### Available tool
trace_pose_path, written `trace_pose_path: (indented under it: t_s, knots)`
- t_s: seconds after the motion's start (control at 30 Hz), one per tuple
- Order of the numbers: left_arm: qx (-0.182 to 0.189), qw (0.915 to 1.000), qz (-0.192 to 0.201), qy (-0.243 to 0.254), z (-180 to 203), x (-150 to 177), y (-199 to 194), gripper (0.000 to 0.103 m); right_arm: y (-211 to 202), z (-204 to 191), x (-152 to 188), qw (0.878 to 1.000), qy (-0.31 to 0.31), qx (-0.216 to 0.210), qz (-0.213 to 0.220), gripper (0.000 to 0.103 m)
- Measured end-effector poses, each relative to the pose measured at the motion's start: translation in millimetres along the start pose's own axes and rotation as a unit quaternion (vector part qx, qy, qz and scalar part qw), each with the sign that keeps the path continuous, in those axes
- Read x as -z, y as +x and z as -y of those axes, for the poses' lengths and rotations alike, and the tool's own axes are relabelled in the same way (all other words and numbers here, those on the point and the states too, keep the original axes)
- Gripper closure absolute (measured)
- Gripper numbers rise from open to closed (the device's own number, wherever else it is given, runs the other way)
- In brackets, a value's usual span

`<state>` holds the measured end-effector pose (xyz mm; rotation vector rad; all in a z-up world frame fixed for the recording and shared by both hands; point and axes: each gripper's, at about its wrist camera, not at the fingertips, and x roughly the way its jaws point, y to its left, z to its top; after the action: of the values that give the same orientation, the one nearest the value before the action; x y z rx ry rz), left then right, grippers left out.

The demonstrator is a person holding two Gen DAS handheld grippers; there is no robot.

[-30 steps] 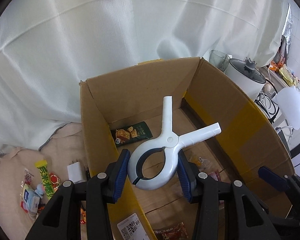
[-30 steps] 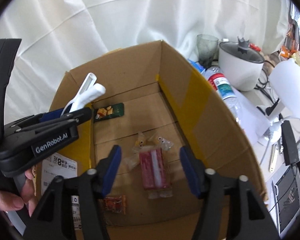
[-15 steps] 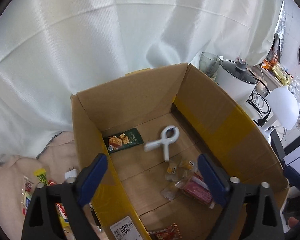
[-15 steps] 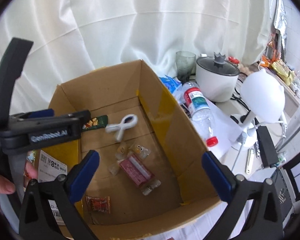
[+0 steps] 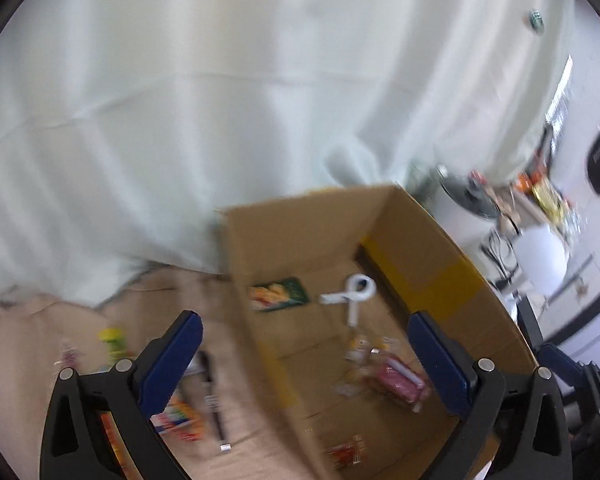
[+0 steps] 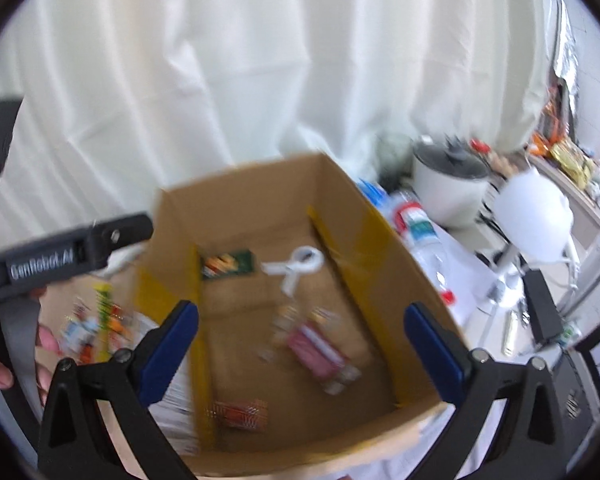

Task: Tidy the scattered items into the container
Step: 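Move both open tools back over the remaining pile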

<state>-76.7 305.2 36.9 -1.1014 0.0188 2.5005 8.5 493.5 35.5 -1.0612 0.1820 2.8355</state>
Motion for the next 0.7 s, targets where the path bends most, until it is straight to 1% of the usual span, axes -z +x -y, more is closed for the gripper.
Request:
trace_pose_path:
  t_s: [0.07, 0.13, 0.2, 0.3, 0.37, 0.47, 0.53, 0.6, 0.67, 0.7]
  knots:
    - [-0.028, 0.9995, 0.015, -0.002, -27.5, 6.4, -21.5, 0.0, -11.6, -23.9, -5.3, 1.0, -0.011, -0.013, 0.02, 0.0]
    - [-0.056, 0.9983, 0.018, -0.007, -61.0, 13.3, -40.9, 0.0, -21.7, -52.9, -9.1, 0.998, -0.027, -0.028, 0.046, 0.0]
    - [-0.078, 0.9964, 0.025, -0.022, -93.7, 19.7, -59.1, 0.0, -25.4, -80.9, -11.7, 0.997, -0.037, -0.046, 0.058, 0.0]
    - [-0.114, 0.9922, 0.028, -0.041, -139.9, 29.6, -79.7, 0.0, -19.4, -126.6, -14.6, 0.994, -0.051, -0.085, 0.051, 0.0]
    - [-0.135, 0.9889, 0.028, -0.056, -169.5, 38.5, -89.1, 0.0, -15.4, -152.1, -16.0, 0.992, -0.061, -0.099, 0.051, 0.0]
    - [-0.165, 0.9831, 0.029, -0.072, -204.8, 56.5, -99.9, 0.0, -7.0, -199.0, -7.8, 0.988, -0.092, -0.11, 0.05, 0.0]
    - [-0.18, 0.9803, 0.027, -0.076, -224.2, 71.3, -102.5, 0.0, 0.3, -220.0, -1.0, 0.987, -0.101, -0.118, 0.041, 0.0]
    - [-0.195, 0.9766, 0.026, -0.088, -244.2, 87.8, -102.9, 0.0, 10.2, -236.7, 9.6, 0.987, -0.107, -0.116, 0.029, 0.0]
    - [-0.196, 0.9755, 0.025, -0.097, -257.7, 100.1, -99.7, 0.0, 20.1, -244.8, 17.3, 0.987, -0.109, -0.115, 0.025, 0.0]
    - [-0.195, 0.9749, 0.028, -0.104, -265.5, 108.2, -98.0, 0.0, 27.8, -249.0, 23.0, 0.987, -0.108, -0.12, 0.015, 0.0]
